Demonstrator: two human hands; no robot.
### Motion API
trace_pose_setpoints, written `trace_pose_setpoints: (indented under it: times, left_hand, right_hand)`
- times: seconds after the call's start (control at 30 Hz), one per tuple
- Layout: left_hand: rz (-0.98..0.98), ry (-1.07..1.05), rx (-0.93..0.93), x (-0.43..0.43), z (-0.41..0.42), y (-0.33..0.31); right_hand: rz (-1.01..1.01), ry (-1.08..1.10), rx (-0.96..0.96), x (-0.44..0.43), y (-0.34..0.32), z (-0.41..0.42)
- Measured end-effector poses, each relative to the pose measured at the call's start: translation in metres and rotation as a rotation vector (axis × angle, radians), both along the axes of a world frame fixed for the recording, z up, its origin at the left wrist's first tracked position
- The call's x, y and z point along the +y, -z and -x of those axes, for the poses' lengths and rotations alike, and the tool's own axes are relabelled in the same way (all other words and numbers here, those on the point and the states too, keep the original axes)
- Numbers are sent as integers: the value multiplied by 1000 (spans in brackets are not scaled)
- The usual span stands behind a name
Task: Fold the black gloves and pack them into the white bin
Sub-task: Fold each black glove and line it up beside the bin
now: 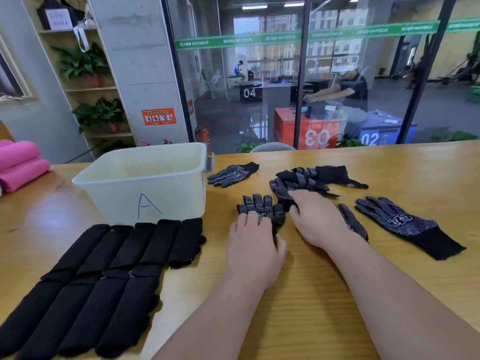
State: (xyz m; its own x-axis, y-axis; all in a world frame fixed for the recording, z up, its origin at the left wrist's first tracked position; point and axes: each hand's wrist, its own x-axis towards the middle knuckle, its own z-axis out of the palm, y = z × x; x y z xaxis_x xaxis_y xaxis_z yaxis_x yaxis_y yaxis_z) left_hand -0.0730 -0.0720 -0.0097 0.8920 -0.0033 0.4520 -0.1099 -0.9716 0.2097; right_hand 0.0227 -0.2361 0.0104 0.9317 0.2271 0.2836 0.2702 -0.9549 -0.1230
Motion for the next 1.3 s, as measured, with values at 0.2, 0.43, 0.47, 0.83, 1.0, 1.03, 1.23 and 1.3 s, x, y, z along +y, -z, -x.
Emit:
trace_pose_setpoints:
  times: [0.2,0.43,0.47,0.83,1.0,1.03,1.23,1.3]
  left_hand:
    - [43,75,-20,0,0,-2]
    - [102,108,98,3,-5,-3]
    - [111,107,121,3,-5,-5]
    - [39,143,59,4,-4,-5]
    - [20,171,264,2,-3,-5]
    - [16,173,273,2,-2,-6]
    - [10,211,298,12,21,-11]
    - [-8,226,270,17,33,-16]
  right_hand:
    - [60,18,111,-3,13,-1]
    - [33,-68,117,-6,6,22]
    - [44,-61,108,-8,7,26]
    - [-81,137,205,-31,8,113]
    - [-21,151,112,-26,11,135]
    - [-43,146,126,-27,11,136]
    - [-71,177,107,-26,11,134]
    - [-61,185,99,-25,11,134]
